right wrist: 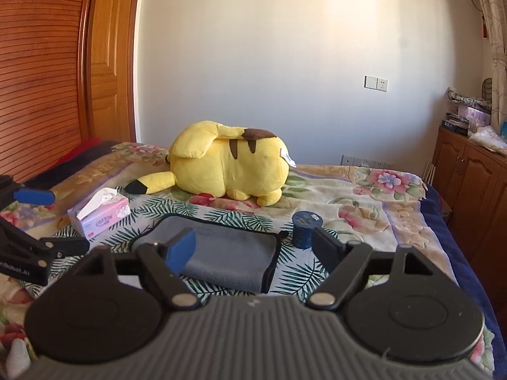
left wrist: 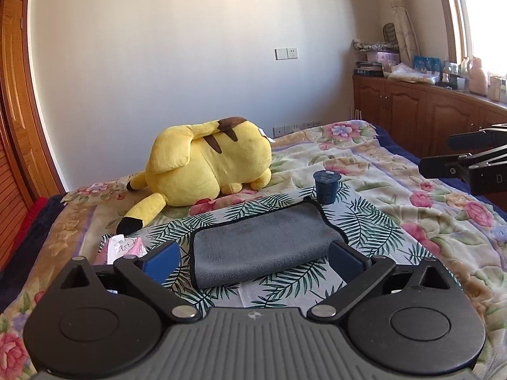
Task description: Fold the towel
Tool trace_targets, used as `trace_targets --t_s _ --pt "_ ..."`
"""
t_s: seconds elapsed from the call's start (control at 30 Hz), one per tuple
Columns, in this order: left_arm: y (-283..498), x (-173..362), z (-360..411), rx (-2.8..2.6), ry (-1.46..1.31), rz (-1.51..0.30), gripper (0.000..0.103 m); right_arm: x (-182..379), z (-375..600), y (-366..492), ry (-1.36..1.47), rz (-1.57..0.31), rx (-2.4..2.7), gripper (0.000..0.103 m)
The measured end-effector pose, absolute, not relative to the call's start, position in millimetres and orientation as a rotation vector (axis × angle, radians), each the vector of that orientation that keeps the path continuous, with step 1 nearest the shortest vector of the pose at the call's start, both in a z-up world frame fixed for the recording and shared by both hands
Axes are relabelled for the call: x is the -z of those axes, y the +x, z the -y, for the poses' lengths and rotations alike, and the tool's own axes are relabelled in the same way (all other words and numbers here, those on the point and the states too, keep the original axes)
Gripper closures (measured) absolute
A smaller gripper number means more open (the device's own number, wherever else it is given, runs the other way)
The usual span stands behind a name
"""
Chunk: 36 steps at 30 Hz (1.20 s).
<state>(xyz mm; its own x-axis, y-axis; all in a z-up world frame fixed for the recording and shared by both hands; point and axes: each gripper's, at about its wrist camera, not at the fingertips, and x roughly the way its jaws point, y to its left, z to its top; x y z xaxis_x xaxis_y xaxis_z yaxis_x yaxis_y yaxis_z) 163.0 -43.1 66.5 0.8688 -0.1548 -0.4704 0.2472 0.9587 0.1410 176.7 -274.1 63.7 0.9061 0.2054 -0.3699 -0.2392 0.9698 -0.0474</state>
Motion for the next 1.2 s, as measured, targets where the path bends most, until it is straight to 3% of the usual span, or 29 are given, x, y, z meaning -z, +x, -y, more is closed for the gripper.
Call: trace_targets --t_s 0.07,0.27,1.2 --pt "156.8 -70.9 43.8 0.213 0.192 -0.469 0.017 -66.4 274.8 171.0 -0.089 -0.368 -0.231 0.021" --pt "134.8 -83.0 43.0 0.205 0.161 -0.450 0.016 -72.5 278.0 153.7 -0.074 -0.347 -0.214 0.003" --pt "57.5 -65.1 34.6 0.182 0.119 -0.447 0.016 -55.3 258.4 83.8 -0.040 -0.343 -0.226 0.000"
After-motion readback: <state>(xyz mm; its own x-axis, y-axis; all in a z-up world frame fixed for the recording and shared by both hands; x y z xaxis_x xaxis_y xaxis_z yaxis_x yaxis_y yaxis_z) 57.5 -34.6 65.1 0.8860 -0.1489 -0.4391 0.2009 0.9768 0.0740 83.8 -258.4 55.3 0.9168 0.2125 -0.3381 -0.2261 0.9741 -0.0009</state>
